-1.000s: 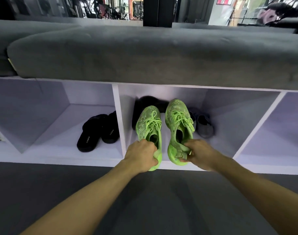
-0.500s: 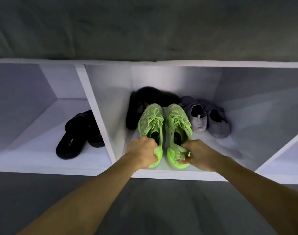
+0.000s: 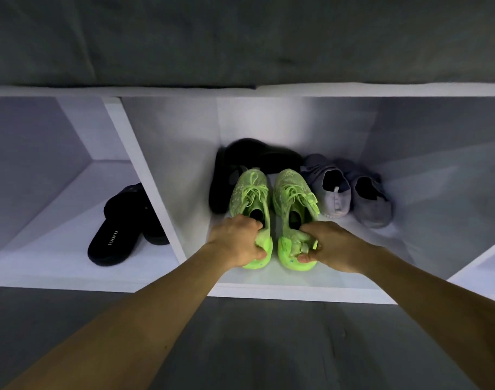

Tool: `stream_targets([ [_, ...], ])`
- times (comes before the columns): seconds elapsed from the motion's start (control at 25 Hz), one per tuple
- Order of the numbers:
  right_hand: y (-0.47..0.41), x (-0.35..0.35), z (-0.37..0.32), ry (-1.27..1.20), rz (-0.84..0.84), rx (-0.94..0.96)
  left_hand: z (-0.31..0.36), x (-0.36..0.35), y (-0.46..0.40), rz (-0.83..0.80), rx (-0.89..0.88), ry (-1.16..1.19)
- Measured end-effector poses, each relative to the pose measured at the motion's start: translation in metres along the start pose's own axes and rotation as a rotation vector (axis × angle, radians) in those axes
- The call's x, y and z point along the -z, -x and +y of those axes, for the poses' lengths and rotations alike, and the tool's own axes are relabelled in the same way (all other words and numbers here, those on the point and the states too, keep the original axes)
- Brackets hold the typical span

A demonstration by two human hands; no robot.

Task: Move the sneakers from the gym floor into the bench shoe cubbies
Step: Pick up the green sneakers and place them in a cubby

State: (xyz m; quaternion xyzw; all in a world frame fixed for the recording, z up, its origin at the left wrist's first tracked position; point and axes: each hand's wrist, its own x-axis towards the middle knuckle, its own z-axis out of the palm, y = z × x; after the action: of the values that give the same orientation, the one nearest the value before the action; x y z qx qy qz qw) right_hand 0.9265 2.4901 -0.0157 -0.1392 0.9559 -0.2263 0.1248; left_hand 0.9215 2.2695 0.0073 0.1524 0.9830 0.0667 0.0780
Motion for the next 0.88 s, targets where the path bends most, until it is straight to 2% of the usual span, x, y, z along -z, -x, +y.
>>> stream_targets([
  [0.36, 0.024, 0.023, -0.025, 0.156, 0.165, 0.084, 0.005, 0.021, 0.021, 0.128, -0.047, 0.004],
  [0.56, 0.052, 0.043, -0.052, 0.219, 0.266, 0.071, 0.014, 0.045, 0.049, 0.197, -0.078, 0.015],
  [0.88, 0.139, 0.110, -0.150, 0.185, 0.225, 0.097, 0.037, 0.154, 0.152, 0.153, -0.101, 0.046],
])
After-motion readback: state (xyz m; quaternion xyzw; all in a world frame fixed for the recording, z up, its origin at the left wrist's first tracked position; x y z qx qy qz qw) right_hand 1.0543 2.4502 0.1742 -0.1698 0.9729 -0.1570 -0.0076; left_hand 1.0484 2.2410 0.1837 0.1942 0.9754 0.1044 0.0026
